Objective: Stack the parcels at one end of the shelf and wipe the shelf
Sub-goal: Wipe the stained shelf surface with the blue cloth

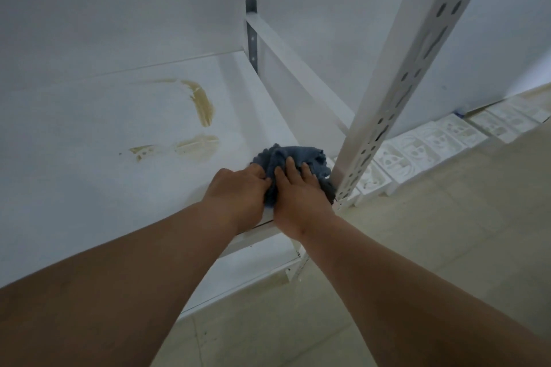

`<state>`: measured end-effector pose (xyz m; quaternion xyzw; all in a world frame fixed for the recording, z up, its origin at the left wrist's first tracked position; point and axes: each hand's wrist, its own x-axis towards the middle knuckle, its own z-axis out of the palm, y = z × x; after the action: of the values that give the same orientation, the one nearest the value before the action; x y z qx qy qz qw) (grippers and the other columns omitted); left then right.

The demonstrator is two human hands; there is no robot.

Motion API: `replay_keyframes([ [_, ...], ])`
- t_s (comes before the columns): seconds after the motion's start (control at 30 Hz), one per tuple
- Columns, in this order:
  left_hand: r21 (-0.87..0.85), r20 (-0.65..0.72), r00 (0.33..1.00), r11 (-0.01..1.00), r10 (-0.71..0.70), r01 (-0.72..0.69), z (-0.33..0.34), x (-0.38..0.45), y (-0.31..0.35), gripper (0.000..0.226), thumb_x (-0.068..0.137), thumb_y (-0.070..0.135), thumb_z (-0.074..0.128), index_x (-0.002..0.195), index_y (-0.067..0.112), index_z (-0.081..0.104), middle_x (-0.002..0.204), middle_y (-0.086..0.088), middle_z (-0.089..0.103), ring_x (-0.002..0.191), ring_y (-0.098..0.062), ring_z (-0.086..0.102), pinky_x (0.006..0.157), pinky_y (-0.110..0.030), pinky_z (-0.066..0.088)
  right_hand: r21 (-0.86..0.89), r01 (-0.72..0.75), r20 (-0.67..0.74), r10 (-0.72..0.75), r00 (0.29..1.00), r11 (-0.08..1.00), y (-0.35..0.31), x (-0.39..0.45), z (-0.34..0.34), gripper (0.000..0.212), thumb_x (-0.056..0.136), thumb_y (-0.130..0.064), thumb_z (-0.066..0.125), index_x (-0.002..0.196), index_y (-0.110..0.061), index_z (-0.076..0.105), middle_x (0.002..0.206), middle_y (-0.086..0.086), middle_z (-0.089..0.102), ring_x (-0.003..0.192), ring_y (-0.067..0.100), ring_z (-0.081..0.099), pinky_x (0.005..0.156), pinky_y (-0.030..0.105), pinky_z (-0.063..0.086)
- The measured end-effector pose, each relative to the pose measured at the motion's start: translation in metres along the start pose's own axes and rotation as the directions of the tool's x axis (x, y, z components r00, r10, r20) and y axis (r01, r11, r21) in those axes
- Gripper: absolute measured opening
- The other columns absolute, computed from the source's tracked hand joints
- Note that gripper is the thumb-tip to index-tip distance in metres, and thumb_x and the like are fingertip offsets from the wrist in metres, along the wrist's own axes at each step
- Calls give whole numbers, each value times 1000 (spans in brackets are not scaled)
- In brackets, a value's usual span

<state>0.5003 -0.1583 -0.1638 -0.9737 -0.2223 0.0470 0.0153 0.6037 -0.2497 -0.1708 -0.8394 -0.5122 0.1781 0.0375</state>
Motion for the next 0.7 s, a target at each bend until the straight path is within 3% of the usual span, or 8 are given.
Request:
replay_keyframes([
  [0.17, -77, -89, 994, 996, -58, 51, -1, -41, -29, 39, 95, 38, 28, 111, 33, 64, 112, 11, 58, 97, -13, 57, 70, -28, 26, -39, 172, 19, -171, 985, 984, -38, -5, 5, 70, 96, -24, 38, 156, -21, 2, 163, 1, -9, 150, 30, -9, 122, 42, -2],
  [0.33, -77, -61, 977, 976, -206, 201, 4, -93, -82, 35, 95, 44, 37, 116, 39, 64, 115, 14, 59, 101, -9, 59, 76, -28, 40, -65, 363, 35, -361, 932, 930, -94, 5, 20, 70, 96, -29, 41, 156, -22, 6, 163, -2, -9, 150, 28, -11, 122, 42, -5],
  [0.43, -86, -76, 951, 952, -299, 293, 7, -121, -105, 46, 83, 46, 32, 98, 35, 74, 98, 10, 68, 77, -13, 68, 65, -30, 53, -91, 453, 46, -451, 891, 887, -127, 11, 28, 69, 96, -30, 40, 156, -21, 7, 164, -2, -7, 149, 28, -12, 122, 43, -7],
  [0.53, -33, -91, 928, 932, -362, 361, 11, -133, -121, 42, 80, 41, 38, 91, 30, 77, 92, 7, 70, 63, -15, 68, 58, -27, 53, -118, 500, 69, -495, 866, 858, -148, 23, 32, 68, 97, -29, 37, 156, -21, 4, 163, -3, -9, 149, 26, -13, 121, 43, -7],
  [0.7, 25, -127, 947, 953, -296, 302, 7, -109, -138, 17, 76, 21, 66, 89, 24, 75, 95, 2, 70, 63, -20, 67, 57, -32, 50, -123, 500, 71, -495, 866, 857, -146, 52, 24, 65, 99, -28, 34, 156, -25, 2, 163, -7, -10, 150, 18, -10, 122, 39, -4],
])
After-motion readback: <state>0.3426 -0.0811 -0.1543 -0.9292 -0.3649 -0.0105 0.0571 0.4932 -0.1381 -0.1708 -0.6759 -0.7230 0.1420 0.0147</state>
